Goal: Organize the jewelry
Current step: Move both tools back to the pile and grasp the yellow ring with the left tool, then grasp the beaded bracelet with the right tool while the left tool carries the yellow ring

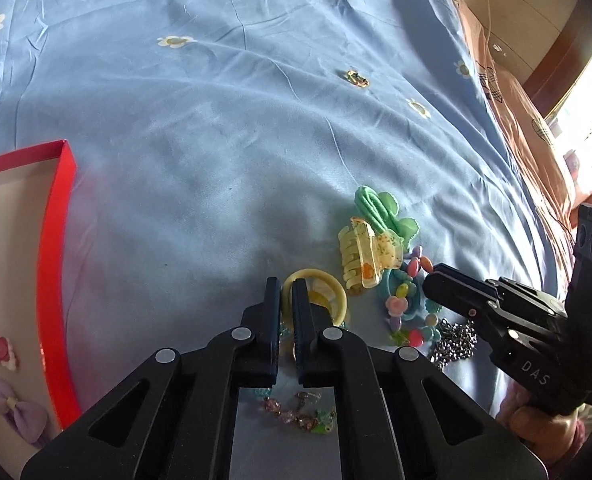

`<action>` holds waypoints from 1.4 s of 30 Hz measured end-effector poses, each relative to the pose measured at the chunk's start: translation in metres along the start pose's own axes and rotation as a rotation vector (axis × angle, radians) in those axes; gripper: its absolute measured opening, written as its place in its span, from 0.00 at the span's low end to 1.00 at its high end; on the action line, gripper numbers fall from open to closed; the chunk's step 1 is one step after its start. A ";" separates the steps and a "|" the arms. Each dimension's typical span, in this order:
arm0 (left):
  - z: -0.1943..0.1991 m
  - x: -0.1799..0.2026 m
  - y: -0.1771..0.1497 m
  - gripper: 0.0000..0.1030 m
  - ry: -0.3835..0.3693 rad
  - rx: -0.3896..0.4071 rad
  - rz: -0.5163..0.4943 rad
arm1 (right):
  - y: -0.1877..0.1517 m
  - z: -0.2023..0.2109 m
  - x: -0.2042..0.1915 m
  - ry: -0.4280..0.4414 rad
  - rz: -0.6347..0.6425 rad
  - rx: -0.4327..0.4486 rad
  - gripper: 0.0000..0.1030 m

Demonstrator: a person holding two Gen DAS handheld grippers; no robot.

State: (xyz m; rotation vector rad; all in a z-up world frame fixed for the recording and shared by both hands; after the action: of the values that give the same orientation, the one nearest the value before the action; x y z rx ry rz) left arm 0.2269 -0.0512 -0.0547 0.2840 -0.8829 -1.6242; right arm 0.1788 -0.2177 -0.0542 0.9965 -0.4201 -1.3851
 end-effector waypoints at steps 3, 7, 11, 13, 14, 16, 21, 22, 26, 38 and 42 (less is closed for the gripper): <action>0.011 -0.001 0.000 0.03 -0.011 0.023 0.013 | 0.004 0.007 -0.006 0.008 0.007 0.024 0.12; 0.034 -0.004 0.002 0.03 -0.019 0.069 0.030 | 0.012 0.022 -0.016 0.030 0.015 0.064 0.12; 0.057 -0.008 0.003 0.03 -0.021 0.113 0.047 | 0.021 0.035 -0.028 0.060 0.031 0.103 0.12; 0.068 -0.012 0.002 0.03 -0.020 0.131 0.060 | 0.026 0.041 -0.037 0.076 0.042 0.119 0.12; 0.072 -0.014 0.002 0.03 -0.019 0.137 0.065 | 0.028 0.044 -0.042 0.083 0.048 0.126 0.12; 0.083 -0.018 -0.001 0.03 -0.014 0.154 0.074 | 0.031 0.047 -0.050 0.099 0.058 0.136 0.12; 0.109 -0.031 -0.009 0.03 0.012 0.192 0.099 | 0.032 0.049 -0.070 0.134 0.076 0.140 0.12; 0.114 -0.035 -0.011 0.03 0.019 0.198 0.106 | 0.031 0.049 -0.073 0.139 0.079 0.139 0.12; 0.129 -0.049 -0.019 0.03 0.043 0.213 0.132 | 0.028 0.047 -0.089 0.170 0.094 0.126 0.12; 0.160 -0.098 -0.044 0.03 0.122 0.232 0.218 | 0.012 0.035 -0.139 0.268 0.136 0.071 0.12; 0.170 -0.112 -0.052 0.03 0.147 0.241 0.246 | 0.008 0.030 -0.158 0.300 0.157 0.054 0.12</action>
State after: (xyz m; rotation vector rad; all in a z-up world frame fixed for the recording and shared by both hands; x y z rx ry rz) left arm 0.1130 0.1177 -0.0056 0.4396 -0.9609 -1.2554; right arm 0.1296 -0.0804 0.0149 1.1697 -0.3046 -1.0683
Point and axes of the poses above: each gripper's, at about its wrist camera, not at the fingertips, and z roughly against the way its jaws point, x to its right, y to its top, the point moved 1 cm from there along -z, roughly the way its jaws point, and after that the axes turned 15 degrees about x, right-handed, at the moved point
